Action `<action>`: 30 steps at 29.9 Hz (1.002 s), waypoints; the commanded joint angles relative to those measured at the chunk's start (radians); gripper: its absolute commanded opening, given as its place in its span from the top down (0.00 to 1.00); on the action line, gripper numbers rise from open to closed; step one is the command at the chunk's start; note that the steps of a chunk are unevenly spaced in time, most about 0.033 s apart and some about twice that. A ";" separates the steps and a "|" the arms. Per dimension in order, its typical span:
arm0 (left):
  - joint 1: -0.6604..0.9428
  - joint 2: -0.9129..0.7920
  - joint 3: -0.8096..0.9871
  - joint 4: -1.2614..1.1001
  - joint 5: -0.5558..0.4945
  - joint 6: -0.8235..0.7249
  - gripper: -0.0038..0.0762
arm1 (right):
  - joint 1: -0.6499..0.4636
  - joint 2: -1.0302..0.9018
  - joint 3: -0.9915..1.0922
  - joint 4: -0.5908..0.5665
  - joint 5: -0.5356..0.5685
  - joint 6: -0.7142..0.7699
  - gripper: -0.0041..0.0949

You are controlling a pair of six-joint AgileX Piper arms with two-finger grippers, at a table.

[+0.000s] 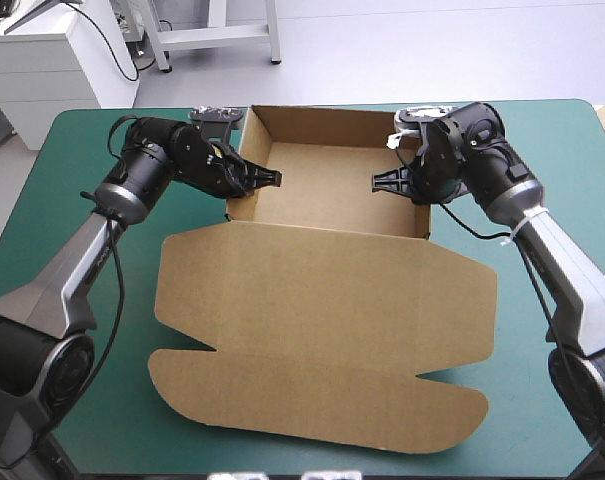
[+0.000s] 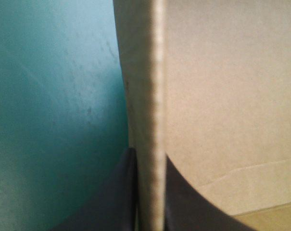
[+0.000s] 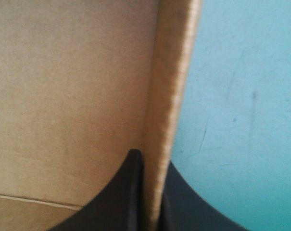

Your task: Fold the box

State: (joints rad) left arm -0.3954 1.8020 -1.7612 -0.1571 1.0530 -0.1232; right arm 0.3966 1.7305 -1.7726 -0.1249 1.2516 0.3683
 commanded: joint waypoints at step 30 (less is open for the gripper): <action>-0.015 0.125 -0.042 -0.082 0.183 0.083 0.54 | -0.098 0.133 0.026 0.183 -0.018 -0.200 0.32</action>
State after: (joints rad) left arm -0.4025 1.9882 -1.7706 -0.2047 1.2201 -0.0483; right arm 0.3114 1.9119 -1.7196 0.0493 1.2367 0.1804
